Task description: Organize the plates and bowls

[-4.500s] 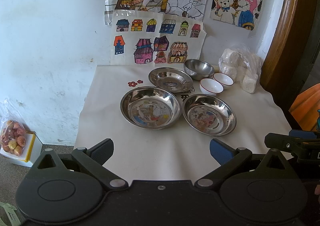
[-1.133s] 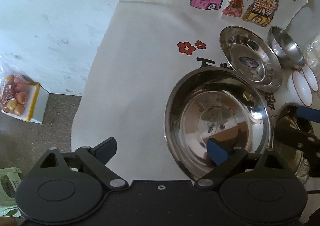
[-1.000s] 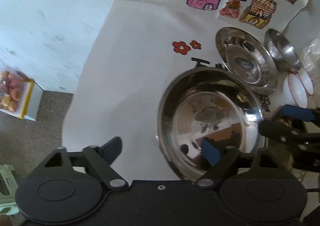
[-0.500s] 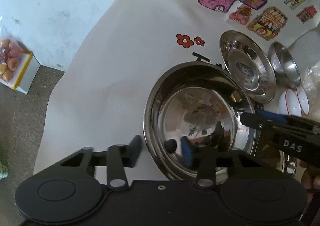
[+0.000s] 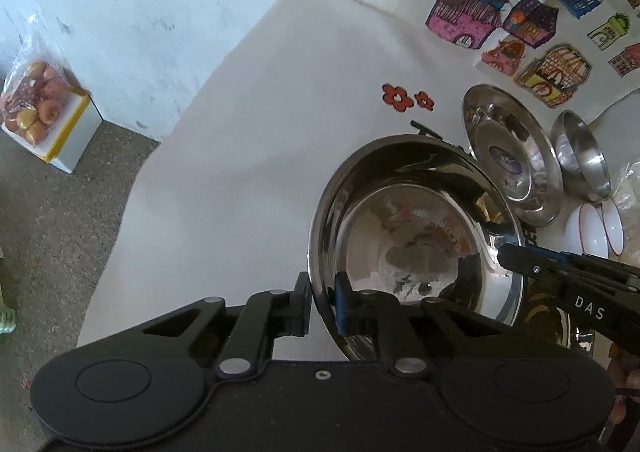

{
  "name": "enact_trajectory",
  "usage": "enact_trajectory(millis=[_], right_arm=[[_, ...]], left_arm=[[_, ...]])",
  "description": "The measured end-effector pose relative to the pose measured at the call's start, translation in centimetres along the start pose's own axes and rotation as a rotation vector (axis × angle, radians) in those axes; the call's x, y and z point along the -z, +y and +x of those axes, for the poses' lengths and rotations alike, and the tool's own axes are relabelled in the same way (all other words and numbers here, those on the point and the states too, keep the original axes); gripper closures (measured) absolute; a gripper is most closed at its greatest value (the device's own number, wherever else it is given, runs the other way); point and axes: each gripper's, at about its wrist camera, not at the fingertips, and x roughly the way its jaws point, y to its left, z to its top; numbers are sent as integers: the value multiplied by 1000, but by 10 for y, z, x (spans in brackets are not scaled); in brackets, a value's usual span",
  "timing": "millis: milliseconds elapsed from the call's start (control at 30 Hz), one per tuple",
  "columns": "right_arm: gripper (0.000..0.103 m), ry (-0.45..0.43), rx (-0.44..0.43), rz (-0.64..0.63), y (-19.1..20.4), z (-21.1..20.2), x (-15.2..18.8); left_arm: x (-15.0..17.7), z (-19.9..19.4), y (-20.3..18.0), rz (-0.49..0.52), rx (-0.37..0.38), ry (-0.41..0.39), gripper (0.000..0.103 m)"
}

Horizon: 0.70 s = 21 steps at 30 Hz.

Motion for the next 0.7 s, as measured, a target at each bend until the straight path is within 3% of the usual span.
enact_trajectory(millis=[300, 700], right_arm=[[92, -74, -19, 20, -13, -43, 10], [90, -76, 68, 173, -73, -94, 66]], left_arm=[[-1, -26, -25, 66, 32, -45, 91], [11, -15, -106, 292, 132, 17, 91]])
